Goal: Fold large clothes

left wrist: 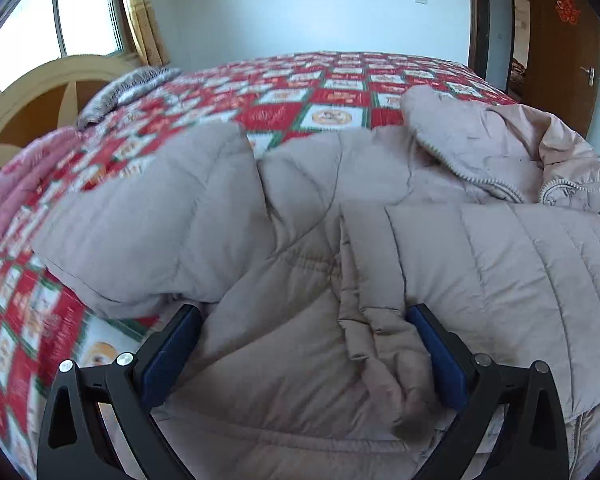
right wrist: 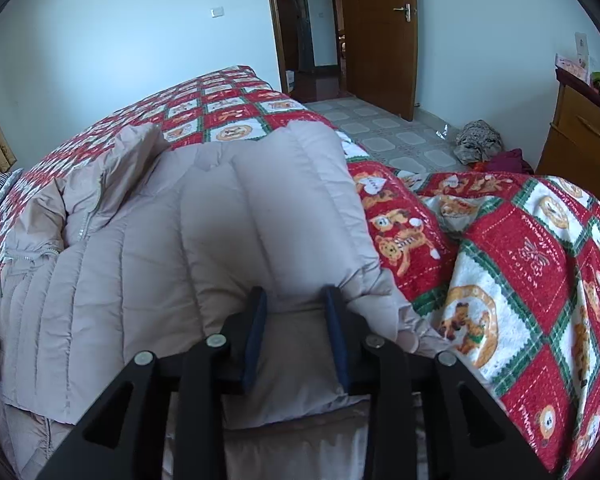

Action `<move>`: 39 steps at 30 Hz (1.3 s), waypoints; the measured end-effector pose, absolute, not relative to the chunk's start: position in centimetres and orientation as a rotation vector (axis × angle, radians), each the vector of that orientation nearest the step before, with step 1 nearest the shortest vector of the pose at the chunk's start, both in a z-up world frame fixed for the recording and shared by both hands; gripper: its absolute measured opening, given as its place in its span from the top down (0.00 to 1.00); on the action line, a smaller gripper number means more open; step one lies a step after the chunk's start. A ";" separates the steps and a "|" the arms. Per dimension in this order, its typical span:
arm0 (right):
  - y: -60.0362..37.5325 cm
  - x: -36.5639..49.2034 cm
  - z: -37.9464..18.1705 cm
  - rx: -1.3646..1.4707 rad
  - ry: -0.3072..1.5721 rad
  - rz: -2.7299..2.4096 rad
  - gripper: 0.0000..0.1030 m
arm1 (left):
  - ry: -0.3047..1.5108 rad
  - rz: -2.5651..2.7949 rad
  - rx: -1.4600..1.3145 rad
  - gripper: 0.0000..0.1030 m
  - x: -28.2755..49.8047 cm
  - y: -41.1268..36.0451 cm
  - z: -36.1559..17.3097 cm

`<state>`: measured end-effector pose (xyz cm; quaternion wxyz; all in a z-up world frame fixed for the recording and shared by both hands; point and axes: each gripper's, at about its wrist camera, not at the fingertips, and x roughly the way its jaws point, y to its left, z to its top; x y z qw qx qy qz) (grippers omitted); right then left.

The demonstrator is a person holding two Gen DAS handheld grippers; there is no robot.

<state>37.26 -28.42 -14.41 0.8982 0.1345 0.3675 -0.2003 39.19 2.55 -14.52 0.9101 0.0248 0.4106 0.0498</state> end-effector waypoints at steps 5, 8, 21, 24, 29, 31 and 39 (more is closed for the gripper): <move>-27.9 37.4 -14.5 0.254 0.764 -0.412 0.56 | 0.864 0.078 0.005 0.01 39.3 3.1 -14.6; -27.9 37.5 -14.5 0.255 0.761 -0.405 0.54 | 0.885 -0.002 -0.068 0.01 38.8 4.8 -13.6; -26.9 38.0 -14.7 0.203 0.774 -0.385 0.33 | 0.720 0.608 -0.506 0.01 38.4 32.6 -10.4; -26.6 38.2 -14.8 0.183 0.782 -0.384 0.28 | 0.703 0.634 -0.605 0.05 39.8 36.0 -11.7; -26.5 38.3 -14.8 0.172 0.785 -0.389 0.27 | 0.754 0.581 -0.702 0.32 42.2 37.8 -14.2; -26.4 38.3 -14.8 0.171 0.786 -0.390 0.27 | 0.747 0.585 -0.695 0.37 42.4 38.1 -15.2; -26.2 38.3 -14.9 0.157 0.789 -0.397 0.26 | 0.719 0.435 -0.646 0.97 43.1 37.4 -14.8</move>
